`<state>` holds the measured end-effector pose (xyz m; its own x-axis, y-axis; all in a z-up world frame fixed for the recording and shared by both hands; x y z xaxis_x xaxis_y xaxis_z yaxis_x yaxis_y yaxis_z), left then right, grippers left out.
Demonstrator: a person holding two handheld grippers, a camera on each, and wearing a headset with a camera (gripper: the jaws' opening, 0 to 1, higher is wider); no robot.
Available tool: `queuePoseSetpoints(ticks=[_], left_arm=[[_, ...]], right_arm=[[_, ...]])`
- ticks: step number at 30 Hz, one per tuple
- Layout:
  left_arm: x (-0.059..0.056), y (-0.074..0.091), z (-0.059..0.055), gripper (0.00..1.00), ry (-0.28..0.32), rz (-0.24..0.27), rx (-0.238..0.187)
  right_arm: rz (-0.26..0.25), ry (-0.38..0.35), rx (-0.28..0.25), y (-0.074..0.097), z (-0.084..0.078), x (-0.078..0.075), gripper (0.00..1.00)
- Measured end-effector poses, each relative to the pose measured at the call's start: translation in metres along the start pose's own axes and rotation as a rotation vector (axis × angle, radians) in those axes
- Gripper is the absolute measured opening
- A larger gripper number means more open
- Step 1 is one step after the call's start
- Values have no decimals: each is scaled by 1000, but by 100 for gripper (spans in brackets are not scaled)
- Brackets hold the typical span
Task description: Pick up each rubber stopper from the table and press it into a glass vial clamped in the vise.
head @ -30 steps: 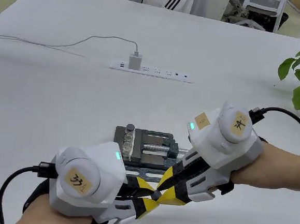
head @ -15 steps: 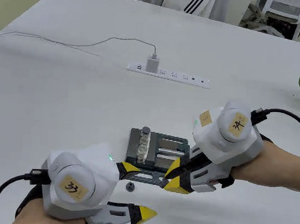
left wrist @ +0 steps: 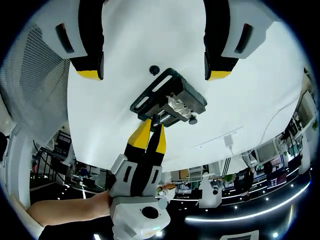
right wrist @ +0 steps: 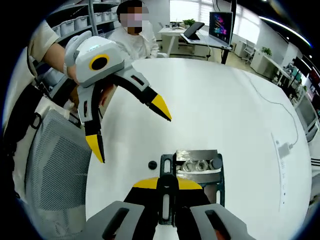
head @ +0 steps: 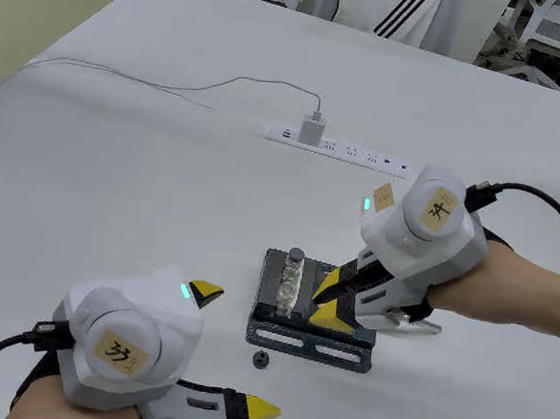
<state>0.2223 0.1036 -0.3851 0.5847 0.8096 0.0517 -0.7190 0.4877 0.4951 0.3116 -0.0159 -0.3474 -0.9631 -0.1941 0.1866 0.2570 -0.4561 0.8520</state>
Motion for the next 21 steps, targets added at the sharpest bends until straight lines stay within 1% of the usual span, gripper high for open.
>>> queuePoseSetpoints(ticks=[1, 3, 7, 8, 10, 11, 13, 15, 17, 18, 21], left_arm=[[3, 0, -1, 86, 14, 12, 1], [6, 0, -2, 90, 13, 24, -2], [9, 0, -4, 96, 16, 22, 5], [9, 0, -4, 96, 16, 16, 6], [9, 0, -4, 97, 15, 20, 7], [10, 0, -5, 97, 14, 17, 7], [10, -1, -6, 97, 19, 15, 9], [11, -1, -6, 97, 21, 19, 8], [11, -1, -7, 96, 32, 17, 10], [11, -1, -7, 95, 33, 18, 10], [12, -1, -9, 95, 40, 21, 10]], right_arm=[[-4, 3, 6, 1, 1, -4, 6], [-9, 17, 20, 3, 4, -10, 6], [-24, 67, 78, 5, 7, -20, 6], [-21, 81, 91, 5, 8, -23, 6], [-24, 113, 119, 6, 10, -27, 6], [-20, 136, 148, 7, 12, -30, 6], [-16, 168, 173, 6, 15, -33, 6], [-12, 185, 187, 6, 18, -35, 6], [0, 212, 208, 5, 21, -37, 6], [5, 227, 228, 4, 22, -39, 6], [11, 250, 255, 2, 25, -42, 6]])
Point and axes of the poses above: the centre of the closed fingertips' face, and the gripper's own axes: y roughly backward along the fingers, x roughly to its left, z roughly out of its top, the point moved 7 cm from there along y, roughly backward along the fingers, and after that the axes turned 11 degrees about z, right-handed, at the moved point
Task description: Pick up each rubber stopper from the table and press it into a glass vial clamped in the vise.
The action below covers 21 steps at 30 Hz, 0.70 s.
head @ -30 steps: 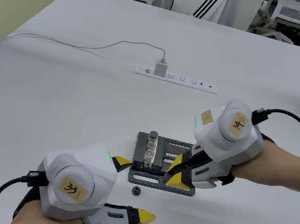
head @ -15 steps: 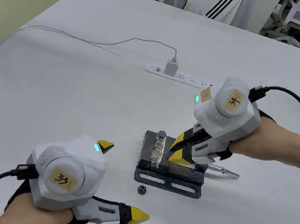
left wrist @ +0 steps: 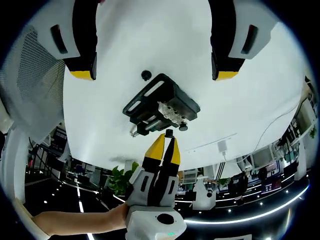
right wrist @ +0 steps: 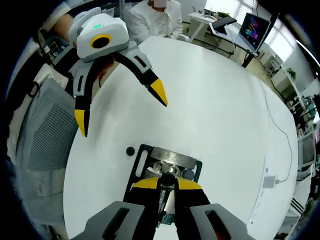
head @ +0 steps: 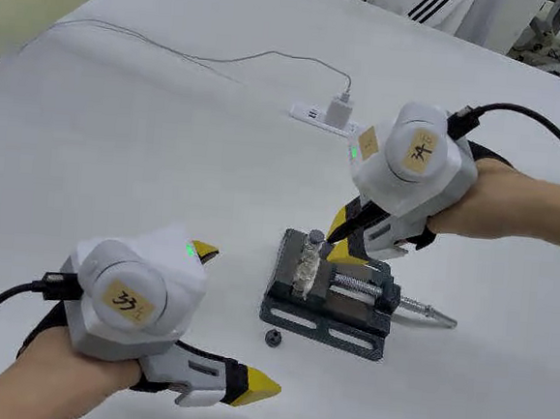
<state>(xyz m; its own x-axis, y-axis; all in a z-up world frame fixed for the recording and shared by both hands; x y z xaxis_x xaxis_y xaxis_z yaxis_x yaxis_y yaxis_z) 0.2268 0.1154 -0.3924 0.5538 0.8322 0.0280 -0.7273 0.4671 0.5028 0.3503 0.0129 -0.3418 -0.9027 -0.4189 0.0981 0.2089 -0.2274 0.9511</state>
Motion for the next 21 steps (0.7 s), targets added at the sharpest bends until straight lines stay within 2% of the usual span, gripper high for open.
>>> queuePoseSetpoints(ticks=[8, 15, 21], left_arm=[[2, 1, -4, 92, 15, 3, 5], [3, 0, -6, 91, 24, 4, 7], [2, -1, -6, 91, 29, -1, 6]], right_arm=[[25, 50, 65, -5, 2, -11, 5], [53, 36, 111, -12, 6, -15, 5], [62, 35, 127, -16, 9, -16, 5]])
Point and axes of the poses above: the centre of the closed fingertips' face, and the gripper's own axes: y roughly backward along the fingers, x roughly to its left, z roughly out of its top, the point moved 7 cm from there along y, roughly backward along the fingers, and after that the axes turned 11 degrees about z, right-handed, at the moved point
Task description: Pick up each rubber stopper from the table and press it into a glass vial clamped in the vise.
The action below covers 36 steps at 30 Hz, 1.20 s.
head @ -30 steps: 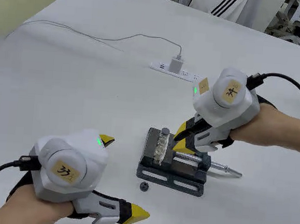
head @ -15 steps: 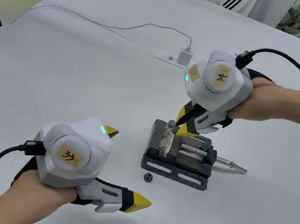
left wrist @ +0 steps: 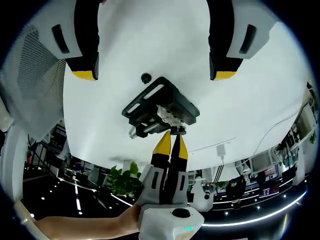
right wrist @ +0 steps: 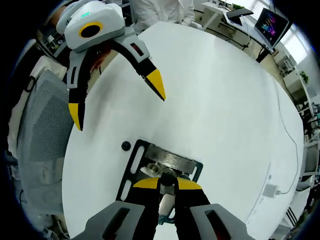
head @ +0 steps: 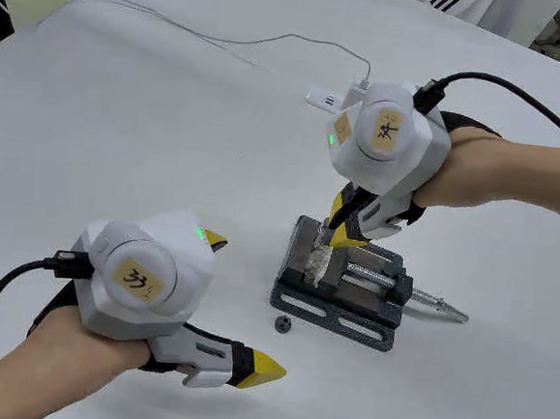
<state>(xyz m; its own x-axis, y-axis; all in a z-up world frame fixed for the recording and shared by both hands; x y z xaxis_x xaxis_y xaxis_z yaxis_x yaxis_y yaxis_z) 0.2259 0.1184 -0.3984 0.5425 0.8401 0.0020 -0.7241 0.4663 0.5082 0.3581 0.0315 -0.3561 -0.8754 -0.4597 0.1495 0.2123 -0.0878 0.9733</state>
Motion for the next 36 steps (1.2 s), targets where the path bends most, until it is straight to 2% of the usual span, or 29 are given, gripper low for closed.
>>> queuePoseSetpoints(ticks=[8, 14, 19, 23, 27, 30, 36], left_arm=[[1, 0, -1, 89, 8, 0, 2], [-1, 0, -3, 89, 14, -4, 6], [-3, -1, -4, 88, 17, -10, 9], [-3, -2, -4, 88, 20, -11, 8], [-5, -3, -3, 88, 18, -14, 7], [-5, -4, -3, 88, 17, -19, 5], [-8, -7, -1, 87, 16, -30, 3]], right_arm=[[-1, -2, 36, -4, -2, -2, 5], [2, -6, 30, -5, -2, -2, 5], [4, -5, 50, -7, -1, -2, 5], [0, -52, 51, -7, 0, -3, 5], [2, -161, 25, -7, 1, -3, 4], [-9, -175, 9, -6, 0, -1, 4], [-17, -216, 16, -8, 1, -3, 3]])
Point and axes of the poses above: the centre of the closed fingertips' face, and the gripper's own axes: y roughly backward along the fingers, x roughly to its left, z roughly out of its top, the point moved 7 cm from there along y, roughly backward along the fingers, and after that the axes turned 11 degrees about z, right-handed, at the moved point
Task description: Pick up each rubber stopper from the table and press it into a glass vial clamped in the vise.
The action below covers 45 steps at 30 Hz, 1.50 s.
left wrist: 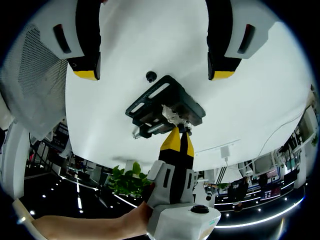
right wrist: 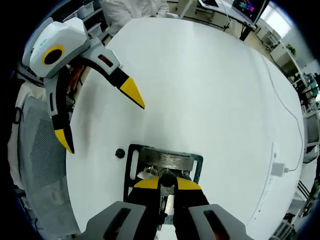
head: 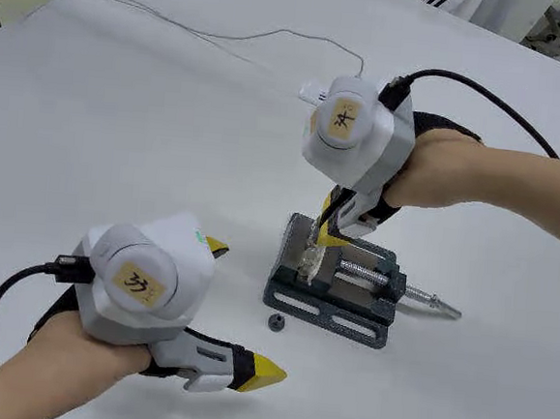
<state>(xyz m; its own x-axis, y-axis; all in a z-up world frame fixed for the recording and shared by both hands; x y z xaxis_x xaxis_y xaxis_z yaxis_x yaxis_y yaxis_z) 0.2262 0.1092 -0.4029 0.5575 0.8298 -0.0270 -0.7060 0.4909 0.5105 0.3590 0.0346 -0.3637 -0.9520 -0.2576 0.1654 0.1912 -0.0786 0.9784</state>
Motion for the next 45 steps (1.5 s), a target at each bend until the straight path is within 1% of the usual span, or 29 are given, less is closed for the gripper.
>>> queuePoseSetpoints(ticks=[2, 5, 8, 12, 16, 18, 22, 25, 29, 34, 37, 38, 39, 42, 44, 45], left_arm=[[0, 0, 0, 87, 1, 0, 0], [0, 0, 1, 87, 3, 0, -4], [0, 0, -1, 87, 1, 0, 3], [1, 0, 0, 87, 6, 5, 0], [1, 0, 1, 86, 9, 9, -3], [2, 1, 1, 86, 6, 11, -2], [3, 2, -1, 86, 9, 14, 1], [2, 2, -1, 86, 10, 14, 4], [1, 1, -2, 86, 13, 11, 5], [-1, -1, -1, 86, 12, 6, 4], [-1, -1, -1, 85, 15, 5, 3], [0, -1, -1, 86, 13, 6, 5], [0, -1, -2, 86, 14, 5, 6], [0, -1, -2, 85, 14, 5, 7], [0, -1, -2, 85, 17, 5, 8], [0, -1, -2, 85, 18, 6, 9]], right_arm=[[-4, -9, -7, 0, -2, 2, 3], [-32, -34, -47, 0, -5, 4, 3], [-52, -50, -68, -1, -5, 5, 3], [-81, -68, -94, -2, -6, 6, 3], [-119, -101, -148, -2, -9, 8, 3], [-137, -128, -195, -2, -12, 9, 3], [-169, -151, -245, -4, -15, 12, 3], [-187, -154, -254, -5, -15, 13, 3], [-213, -149, -254, -5, -14, 14, 2], [-233, -145, -238, -6, -13, 14, 3], [-227, -122, -233, -6, -13, 14, 4], [-215, -125, -238, -5, -14, 12, 5], [-200, -155, -253, -5, -14, 11, 5], [-193, -141, -247, -4, -14, 11, 5], [-195, -110, -233, -5, -14, 11, 6], [-195, -113, -232, -5, -13, 12, 6]])
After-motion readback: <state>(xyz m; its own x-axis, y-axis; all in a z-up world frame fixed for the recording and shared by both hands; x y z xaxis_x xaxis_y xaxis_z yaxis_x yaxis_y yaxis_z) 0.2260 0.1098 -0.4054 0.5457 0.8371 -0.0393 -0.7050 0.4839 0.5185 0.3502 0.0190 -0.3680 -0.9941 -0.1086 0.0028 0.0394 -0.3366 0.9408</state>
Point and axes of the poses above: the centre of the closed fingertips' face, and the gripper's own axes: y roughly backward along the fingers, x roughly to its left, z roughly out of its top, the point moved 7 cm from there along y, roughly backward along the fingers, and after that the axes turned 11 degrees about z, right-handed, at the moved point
